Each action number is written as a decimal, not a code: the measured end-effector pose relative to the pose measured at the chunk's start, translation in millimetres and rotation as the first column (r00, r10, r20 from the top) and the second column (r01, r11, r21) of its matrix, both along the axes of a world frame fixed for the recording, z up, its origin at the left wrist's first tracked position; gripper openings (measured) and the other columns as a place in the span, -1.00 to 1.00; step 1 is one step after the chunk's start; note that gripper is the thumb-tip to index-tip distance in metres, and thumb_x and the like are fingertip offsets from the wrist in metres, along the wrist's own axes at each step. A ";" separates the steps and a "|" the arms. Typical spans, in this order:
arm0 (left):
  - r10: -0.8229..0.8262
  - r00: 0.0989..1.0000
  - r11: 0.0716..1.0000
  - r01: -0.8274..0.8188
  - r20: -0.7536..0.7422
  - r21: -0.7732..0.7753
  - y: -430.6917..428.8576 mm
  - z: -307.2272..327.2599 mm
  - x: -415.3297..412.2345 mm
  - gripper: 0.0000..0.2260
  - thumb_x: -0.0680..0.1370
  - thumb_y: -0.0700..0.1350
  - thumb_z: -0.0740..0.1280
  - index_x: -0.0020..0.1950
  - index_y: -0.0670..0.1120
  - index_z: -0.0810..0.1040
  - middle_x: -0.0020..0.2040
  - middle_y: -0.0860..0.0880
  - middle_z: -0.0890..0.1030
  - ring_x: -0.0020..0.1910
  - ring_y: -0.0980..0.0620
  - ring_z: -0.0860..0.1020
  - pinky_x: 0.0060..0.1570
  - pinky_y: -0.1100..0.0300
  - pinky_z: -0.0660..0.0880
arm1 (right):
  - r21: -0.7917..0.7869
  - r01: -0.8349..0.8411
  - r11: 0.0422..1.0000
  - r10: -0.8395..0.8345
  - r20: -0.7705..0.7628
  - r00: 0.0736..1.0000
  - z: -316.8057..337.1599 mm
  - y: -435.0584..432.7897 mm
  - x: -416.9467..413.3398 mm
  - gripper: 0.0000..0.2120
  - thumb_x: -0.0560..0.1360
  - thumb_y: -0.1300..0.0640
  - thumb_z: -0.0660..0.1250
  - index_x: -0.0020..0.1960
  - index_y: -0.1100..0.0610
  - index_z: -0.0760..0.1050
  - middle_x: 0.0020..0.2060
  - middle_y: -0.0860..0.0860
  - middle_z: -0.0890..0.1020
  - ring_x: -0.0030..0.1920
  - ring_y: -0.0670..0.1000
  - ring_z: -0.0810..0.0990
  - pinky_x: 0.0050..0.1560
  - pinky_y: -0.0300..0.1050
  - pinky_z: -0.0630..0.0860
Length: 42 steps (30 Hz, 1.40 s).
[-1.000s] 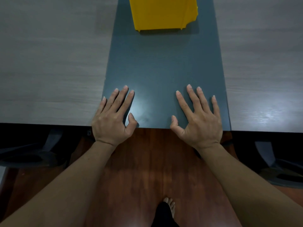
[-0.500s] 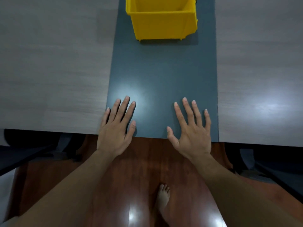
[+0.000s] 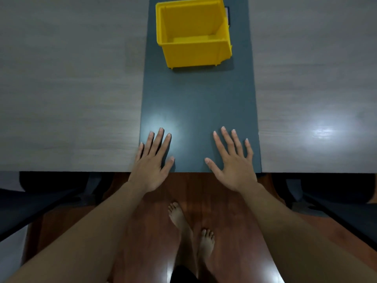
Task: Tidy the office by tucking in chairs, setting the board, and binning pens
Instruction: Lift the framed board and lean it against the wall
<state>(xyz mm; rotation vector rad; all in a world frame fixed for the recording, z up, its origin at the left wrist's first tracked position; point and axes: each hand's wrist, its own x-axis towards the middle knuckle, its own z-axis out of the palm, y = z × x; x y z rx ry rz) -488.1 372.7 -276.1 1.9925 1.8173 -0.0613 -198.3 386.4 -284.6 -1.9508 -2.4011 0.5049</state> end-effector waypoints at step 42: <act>0.905 0.199 0.226 -0.974 0.377 -0.028 -314.8 280.4 -86.4 -0.58 0.74 0.00 0.24 0.61 0.01 0.42 0.56 -0.02 0.47 0.52 -0.06 0.47 0.44 0.08 0.44 | -0.020 -0.799 0.601 0.724 -0.409 0.556 246.8 -22.0 -231.6 -0.35 0.58 -0.37 0.19 0.51 0.01 0.43 0.41 -0.08 0.55 0.43 -0.02 0.49 0.44 0.06 0.46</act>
